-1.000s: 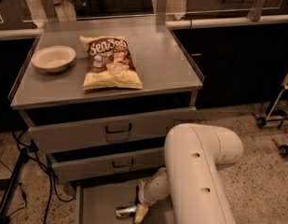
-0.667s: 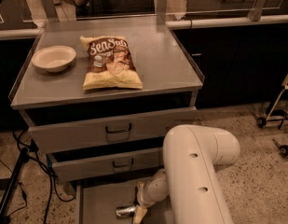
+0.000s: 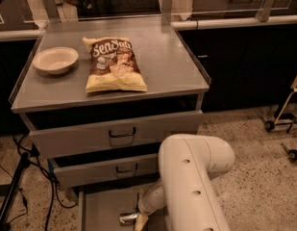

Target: Pick redbull can from bottom drawer and place on counter

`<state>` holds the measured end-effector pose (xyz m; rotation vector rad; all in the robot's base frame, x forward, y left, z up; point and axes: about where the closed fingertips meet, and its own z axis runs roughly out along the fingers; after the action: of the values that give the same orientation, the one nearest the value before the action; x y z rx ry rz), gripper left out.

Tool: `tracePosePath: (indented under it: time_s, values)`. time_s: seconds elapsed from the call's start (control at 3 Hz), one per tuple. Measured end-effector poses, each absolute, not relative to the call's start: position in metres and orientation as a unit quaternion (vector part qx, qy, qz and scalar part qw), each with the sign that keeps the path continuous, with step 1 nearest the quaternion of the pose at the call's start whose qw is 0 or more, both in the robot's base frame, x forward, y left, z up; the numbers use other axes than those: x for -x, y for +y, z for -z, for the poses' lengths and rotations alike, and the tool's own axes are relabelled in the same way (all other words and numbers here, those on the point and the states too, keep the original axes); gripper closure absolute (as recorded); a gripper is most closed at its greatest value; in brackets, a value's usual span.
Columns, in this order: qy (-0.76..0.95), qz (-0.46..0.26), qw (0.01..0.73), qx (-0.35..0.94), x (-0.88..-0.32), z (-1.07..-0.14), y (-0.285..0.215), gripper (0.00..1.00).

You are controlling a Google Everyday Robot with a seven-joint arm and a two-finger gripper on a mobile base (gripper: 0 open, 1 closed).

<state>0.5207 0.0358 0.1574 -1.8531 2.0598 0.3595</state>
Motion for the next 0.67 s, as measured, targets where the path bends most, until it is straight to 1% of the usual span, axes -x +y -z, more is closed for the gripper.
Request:
tracePosePath:
  time_s: [0.67]
  values:
    - [0.725, -0.141, 0.166, 0.653, -0.506, -0.126, 0.051, 0.0]
